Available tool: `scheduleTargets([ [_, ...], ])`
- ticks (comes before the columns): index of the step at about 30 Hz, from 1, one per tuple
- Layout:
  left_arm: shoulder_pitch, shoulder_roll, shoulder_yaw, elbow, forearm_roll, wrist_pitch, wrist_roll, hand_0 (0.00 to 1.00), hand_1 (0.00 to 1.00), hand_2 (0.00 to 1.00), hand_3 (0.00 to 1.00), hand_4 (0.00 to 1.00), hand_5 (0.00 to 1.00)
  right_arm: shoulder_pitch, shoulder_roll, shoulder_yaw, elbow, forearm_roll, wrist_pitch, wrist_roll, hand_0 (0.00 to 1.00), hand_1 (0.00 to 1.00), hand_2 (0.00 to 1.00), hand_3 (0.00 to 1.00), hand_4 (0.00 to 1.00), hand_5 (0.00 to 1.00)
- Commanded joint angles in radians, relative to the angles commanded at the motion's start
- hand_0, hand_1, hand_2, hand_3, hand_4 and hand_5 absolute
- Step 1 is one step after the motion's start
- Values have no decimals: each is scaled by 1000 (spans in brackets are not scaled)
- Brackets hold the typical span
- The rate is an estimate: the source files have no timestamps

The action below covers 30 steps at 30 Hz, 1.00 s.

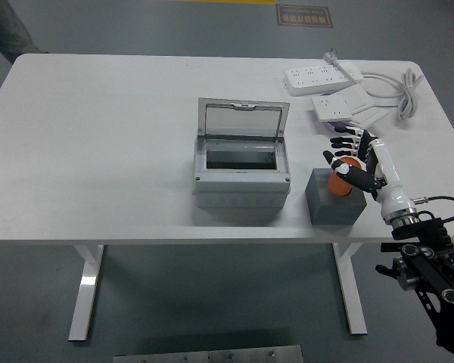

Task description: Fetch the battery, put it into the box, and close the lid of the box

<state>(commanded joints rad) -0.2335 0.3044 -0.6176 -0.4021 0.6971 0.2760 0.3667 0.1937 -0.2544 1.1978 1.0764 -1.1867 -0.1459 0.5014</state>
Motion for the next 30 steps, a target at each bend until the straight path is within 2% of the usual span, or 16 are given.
scheduleTargets([
  [18, -4, 4, 21, 1, -17, -1, -20, 628, 690, 588, 599, 671, 125, -16, -14, -8, -14, 9, 3, -4, 581, 678, 659, 755, 830, 237],
  [30, -5, 4, 37, 1, -28, -3, -34, 616, 691, 589, 596, 650, 95, -3, -26, -50, -34, 9, -17, 11, 570, 667, 631, 724, 831, 241],
])
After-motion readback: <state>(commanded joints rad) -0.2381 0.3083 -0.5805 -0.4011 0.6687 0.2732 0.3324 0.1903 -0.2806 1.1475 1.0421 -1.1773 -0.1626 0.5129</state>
